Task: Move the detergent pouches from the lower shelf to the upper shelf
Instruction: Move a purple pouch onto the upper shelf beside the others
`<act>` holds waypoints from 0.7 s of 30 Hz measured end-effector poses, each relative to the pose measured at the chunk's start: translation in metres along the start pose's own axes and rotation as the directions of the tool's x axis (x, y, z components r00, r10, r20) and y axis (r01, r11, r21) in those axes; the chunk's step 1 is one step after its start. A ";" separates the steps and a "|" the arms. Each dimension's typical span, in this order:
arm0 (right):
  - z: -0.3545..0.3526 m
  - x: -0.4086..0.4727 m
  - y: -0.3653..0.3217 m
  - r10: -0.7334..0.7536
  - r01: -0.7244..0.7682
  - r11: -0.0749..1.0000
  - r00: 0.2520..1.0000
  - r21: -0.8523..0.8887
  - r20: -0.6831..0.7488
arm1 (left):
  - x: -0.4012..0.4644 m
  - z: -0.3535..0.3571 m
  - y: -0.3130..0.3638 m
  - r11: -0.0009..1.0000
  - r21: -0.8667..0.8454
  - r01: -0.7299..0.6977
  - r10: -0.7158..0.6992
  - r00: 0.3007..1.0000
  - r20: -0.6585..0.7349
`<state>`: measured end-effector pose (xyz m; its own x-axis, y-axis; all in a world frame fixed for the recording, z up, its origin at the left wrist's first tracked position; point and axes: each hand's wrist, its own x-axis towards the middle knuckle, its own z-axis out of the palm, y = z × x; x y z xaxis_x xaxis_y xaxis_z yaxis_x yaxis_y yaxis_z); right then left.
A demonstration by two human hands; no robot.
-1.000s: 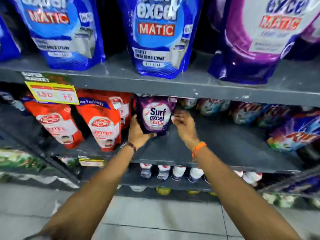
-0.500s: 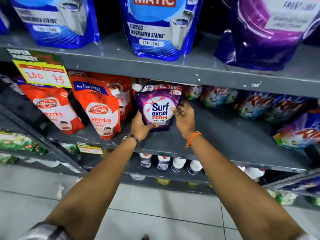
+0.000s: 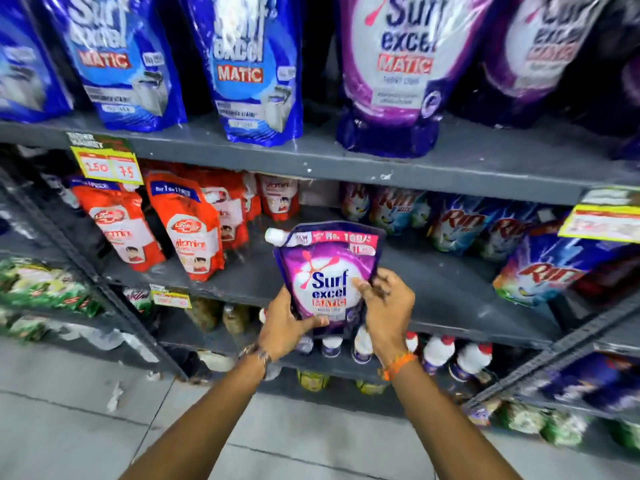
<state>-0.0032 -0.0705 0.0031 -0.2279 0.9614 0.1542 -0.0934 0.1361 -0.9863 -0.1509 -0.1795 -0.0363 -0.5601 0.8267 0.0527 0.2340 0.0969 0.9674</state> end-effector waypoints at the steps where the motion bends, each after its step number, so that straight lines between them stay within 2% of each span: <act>1: -0.014 -0.007 -0.011 -0.017 0.017 1.000 1.000 0.012 -0.016 | -0.011 0.008 0.010 1.000 -0.004 -0.011 0.011 1.000 0.009; 7: -0.085 -0.022 -0.098 -0.169 0.183 0.978 0.976 0.098 -0.136 | -0.043 0.052 0.091 0.984 0.017 -0.175 0.174 0.984 0.041; 10: -0.114 -0.012 -0.151 -0.256 0.289 0.947 0.942 0.139 -0.216 | -0.044 0.069 0.153 0.951 0.035 -0.307 0.305 0.951 0.042; 13: -0.140 0.003 -0.211 -0.353 0.387 0.912 0.909 0.135 -0.223 | -0.040 0.082 0.221 0.915 0.031 -0.402 0.400 0.914 0.064; 17: -0.168 0.051 -0.269 -0.456 0.497 0.864 0.839 0.079 -0.297 | -0.020 0.099 0.300 0.857 0.044 -0.514 0.513 0.858 0.029; 21: -0.181 0.104 -0.305 -0.464 0.482 0.876 0.821 -0.033 -0.333 | 0.019 0.120 0.352 0.839 0.081 -0.538 0.539 0.842 0.007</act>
<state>0.1771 0.0310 0.3091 0.1786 0.8057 0.5647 -0.1597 0.5901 -0.7914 0.0159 -0.0634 0.2752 -0.3404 0.7522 0.5642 0.5621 -0.3182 0.7634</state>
